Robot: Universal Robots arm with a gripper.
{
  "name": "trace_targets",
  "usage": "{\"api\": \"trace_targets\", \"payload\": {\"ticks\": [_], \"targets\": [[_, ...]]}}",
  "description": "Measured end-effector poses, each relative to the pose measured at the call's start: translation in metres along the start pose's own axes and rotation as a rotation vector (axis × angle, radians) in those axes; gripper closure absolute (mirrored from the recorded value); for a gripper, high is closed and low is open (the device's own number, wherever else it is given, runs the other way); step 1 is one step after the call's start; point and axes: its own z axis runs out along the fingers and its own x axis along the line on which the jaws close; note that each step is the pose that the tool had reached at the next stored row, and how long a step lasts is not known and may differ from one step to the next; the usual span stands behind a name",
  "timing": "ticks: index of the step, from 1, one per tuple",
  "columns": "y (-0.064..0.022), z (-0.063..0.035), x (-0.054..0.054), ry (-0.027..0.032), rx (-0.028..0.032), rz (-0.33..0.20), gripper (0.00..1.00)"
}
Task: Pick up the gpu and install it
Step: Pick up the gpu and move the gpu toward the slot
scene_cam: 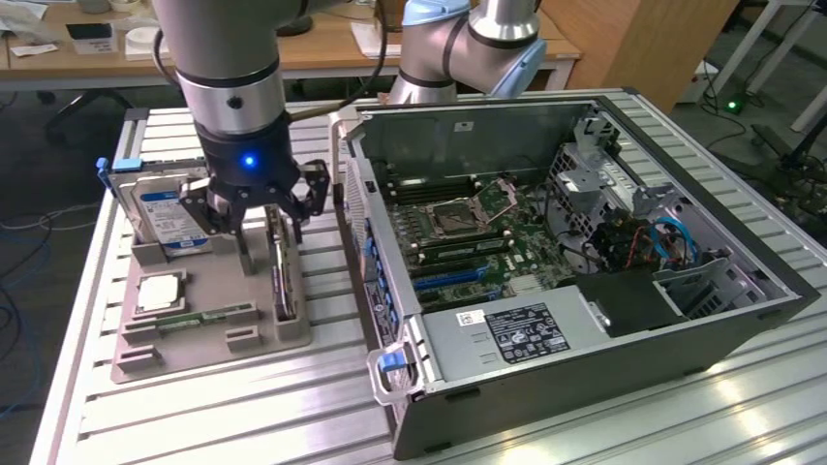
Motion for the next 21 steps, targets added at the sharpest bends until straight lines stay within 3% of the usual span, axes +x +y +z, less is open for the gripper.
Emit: {"api": "trace_targets", "payload": {"ticks": [21], "targets": [[-0.0021,0.0135,0.0,-0.0007,0.0002,0.004,0.35]]}}
